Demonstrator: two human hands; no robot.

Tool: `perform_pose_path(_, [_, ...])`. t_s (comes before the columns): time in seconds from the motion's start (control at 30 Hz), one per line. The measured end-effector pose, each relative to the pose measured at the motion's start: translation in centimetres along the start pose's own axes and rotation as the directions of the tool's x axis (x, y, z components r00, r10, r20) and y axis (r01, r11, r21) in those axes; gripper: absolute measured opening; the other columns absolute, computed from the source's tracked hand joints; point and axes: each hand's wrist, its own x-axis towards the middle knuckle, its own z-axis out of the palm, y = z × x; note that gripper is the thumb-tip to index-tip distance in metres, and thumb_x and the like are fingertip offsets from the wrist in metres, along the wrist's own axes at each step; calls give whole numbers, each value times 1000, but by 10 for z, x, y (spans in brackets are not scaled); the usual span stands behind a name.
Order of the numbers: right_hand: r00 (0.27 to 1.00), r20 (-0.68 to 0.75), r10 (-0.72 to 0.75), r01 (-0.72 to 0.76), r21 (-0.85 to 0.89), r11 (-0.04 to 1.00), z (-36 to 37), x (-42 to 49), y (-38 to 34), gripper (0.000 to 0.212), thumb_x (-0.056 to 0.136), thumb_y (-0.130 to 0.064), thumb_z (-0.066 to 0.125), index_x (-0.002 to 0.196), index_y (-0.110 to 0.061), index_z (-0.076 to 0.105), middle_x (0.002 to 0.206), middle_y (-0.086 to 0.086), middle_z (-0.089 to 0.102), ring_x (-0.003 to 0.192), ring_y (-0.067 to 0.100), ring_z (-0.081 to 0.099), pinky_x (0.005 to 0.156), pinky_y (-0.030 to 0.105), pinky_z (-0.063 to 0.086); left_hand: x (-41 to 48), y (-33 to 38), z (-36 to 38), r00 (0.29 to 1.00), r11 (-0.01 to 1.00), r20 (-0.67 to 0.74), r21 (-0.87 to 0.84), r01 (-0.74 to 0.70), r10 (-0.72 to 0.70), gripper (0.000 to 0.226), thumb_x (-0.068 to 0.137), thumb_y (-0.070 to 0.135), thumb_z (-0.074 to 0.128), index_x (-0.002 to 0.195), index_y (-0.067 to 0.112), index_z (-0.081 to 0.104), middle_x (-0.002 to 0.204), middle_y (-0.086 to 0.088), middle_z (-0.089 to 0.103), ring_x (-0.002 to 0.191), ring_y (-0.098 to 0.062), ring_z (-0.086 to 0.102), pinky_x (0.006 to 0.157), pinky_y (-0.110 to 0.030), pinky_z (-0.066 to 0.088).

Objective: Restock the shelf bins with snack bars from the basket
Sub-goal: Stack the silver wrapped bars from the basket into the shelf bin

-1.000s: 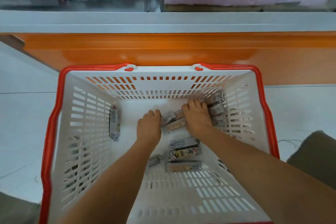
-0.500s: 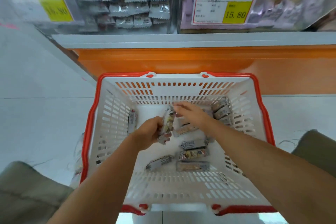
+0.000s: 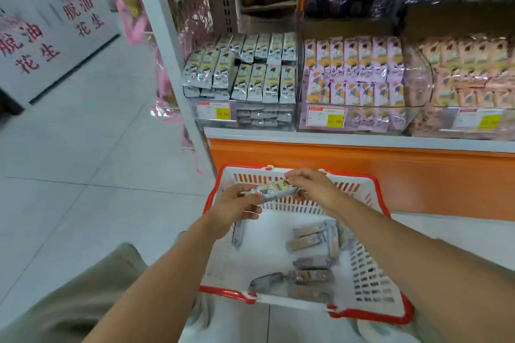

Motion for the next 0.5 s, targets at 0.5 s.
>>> perform_pose_path(0.5, [935, -149, -322, 317, -55, 947, 13, -24, -158, 44, 92, -26, 65, 132, -11, 55, 125, 10, 62, 110, 27, 62, 97, 44, 52, -47, 153, -13, 719, 730, -329, 583, -355, 612, 35, 97, 19, 52, 132, 16, 50, 129, -3, 56, 117, -21, 52, 99, -35, 42])
